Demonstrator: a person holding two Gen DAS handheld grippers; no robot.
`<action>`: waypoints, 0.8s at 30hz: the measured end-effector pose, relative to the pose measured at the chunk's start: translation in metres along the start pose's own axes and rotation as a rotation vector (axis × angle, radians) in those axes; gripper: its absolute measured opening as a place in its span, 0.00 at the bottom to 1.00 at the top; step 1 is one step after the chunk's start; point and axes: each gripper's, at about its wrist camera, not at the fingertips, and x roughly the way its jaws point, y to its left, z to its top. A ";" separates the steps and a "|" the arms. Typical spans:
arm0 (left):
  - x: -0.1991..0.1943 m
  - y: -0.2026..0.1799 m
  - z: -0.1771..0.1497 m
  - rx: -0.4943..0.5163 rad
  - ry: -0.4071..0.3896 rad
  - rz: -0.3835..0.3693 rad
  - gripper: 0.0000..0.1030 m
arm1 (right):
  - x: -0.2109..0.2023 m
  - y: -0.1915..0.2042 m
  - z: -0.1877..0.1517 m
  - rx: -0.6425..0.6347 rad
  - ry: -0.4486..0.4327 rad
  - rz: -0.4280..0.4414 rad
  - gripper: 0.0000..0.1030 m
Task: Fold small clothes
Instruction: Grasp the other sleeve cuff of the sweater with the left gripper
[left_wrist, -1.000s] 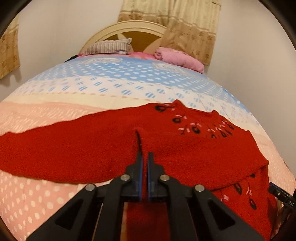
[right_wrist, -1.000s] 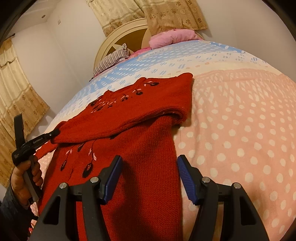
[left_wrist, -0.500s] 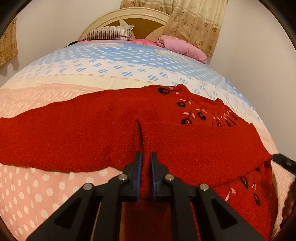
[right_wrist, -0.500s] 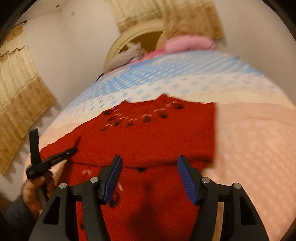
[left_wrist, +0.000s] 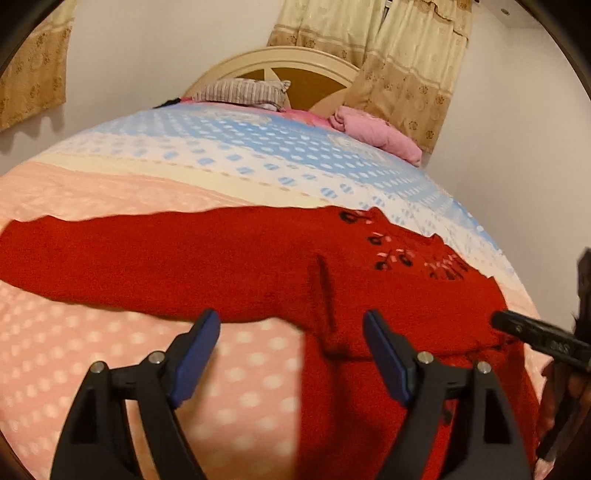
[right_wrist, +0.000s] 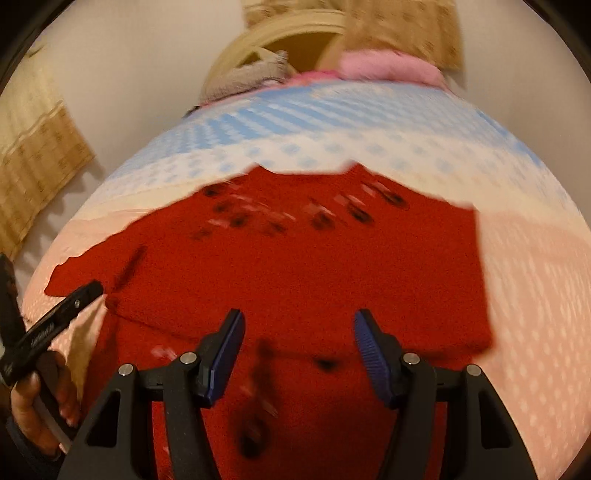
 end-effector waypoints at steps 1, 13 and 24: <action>-0.003 0.007 0.001 -0.003 -0.007 0.017 0.80 | 0.008 0.006 0.000 -0.006 0.013 0.014 0.61; -0.017 0.125 0.013 -0.145 -0.007 0.238 0.80 | 0.033 0.019 -0.035 -0.044 0.013 0.013 0.65; -0.048 0.212 0.007 -0.437 -0.038 0.173 0.78 | 0.029 0.025 -0.038 -0.063 -0.009 0.009 0.71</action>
